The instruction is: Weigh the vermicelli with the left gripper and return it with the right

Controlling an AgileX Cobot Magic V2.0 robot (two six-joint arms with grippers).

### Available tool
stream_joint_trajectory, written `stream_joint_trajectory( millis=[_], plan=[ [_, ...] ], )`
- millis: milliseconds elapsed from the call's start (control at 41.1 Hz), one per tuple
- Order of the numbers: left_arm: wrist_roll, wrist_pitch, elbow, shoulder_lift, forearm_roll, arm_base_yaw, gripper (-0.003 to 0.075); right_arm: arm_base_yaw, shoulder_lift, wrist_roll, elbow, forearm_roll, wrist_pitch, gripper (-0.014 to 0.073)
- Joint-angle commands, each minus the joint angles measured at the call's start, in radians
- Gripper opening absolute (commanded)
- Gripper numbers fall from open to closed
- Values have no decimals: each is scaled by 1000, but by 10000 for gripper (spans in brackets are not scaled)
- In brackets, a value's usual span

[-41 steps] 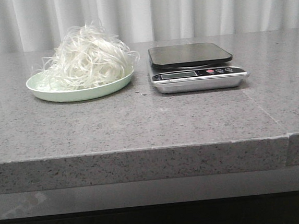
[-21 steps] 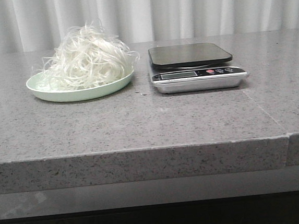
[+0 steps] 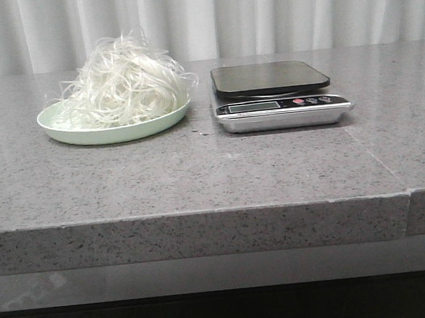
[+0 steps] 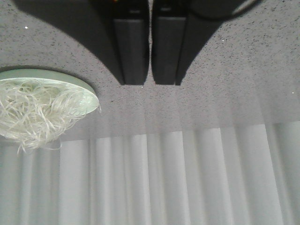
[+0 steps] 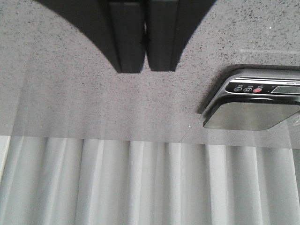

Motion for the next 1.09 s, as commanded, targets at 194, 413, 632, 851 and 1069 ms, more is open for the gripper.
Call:
stream_joint_trajectory(
  millis=[194, 413, 632, 851, 1069],
  plan=[
    [-12, -82, 6, -19, -8, 0, 144, -5, -15, 0, -7, -11, -87, 160],
    [-12, -82, 6, -19, -8, 0, 144, -5, -15, 0, -7, -11, -87, 160],
    [-12, -82, 6, -19, -8, 0, 144, -5, -15, 0, -7, -11, -87, 160],
    [-12, -82, 6, -21, -8, 49, 144, -5, -15, 0, -7, -11, -87, 160],
    [-12, -82, 6, -21, -8, 56, 144, -5, -15, 0, -7, -11, -87, 160]
  ],
)
